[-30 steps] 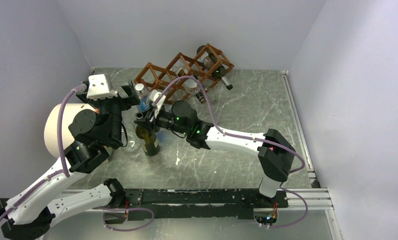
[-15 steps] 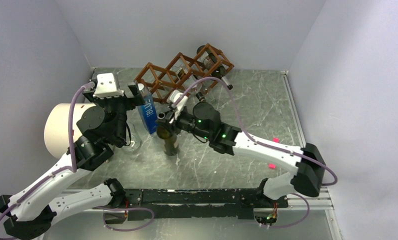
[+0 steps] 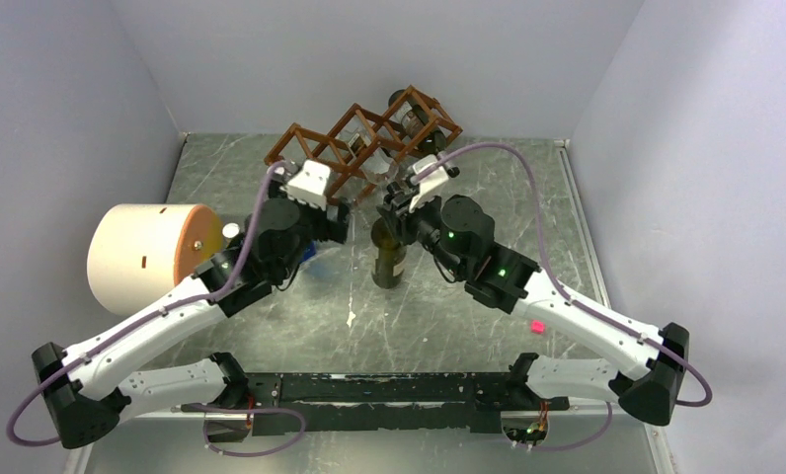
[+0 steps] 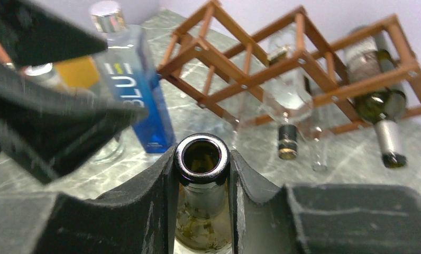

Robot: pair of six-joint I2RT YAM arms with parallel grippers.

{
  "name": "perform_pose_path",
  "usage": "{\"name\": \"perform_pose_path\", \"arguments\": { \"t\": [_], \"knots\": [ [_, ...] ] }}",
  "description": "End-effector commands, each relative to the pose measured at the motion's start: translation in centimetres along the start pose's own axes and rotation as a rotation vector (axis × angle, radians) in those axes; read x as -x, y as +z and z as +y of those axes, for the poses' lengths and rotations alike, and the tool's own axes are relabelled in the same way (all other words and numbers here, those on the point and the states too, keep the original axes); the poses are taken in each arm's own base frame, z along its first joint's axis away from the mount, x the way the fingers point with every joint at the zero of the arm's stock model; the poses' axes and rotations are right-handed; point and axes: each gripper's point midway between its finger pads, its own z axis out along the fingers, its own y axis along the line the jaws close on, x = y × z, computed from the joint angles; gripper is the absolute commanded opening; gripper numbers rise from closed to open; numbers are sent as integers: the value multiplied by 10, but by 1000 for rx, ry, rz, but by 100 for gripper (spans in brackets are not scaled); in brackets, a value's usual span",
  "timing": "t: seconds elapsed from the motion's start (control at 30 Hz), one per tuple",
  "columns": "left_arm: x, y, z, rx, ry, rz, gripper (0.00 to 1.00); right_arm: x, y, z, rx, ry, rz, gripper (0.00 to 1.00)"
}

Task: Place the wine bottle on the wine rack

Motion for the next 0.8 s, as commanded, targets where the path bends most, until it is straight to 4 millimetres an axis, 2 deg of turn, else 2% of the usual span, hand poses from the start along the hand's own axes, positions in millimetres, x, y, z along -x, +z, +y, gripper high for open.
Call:
{"name": "perform_pose_path", "arguments": {
  "t": [0.0,0.17,0.43,0.53,0.67,0.77],
  "knots": [
    [-29,-5,-62,-323,-41,41,100,35,-19,-37,-170,101,-115,0],
    [-57,-24,-112,-633,-20,37,99,42,-28,-50,-218,131,-138,0],
    [-87,-40,-158,-902,-28,18,99,52,-32,-42,-168,150,-169,0],
    [-103,-36,-165,-931,-6,17,99,59,-35,-37,-132,159,-187,0],
    [-117,-19,-164,-872,-6,6,99,68,-40,-27,-64,167,-210,0],
    [-116,-7,-160,-809,-12,-20,99,73,-43,-20,-24,173,-226,0]
  ]
}}
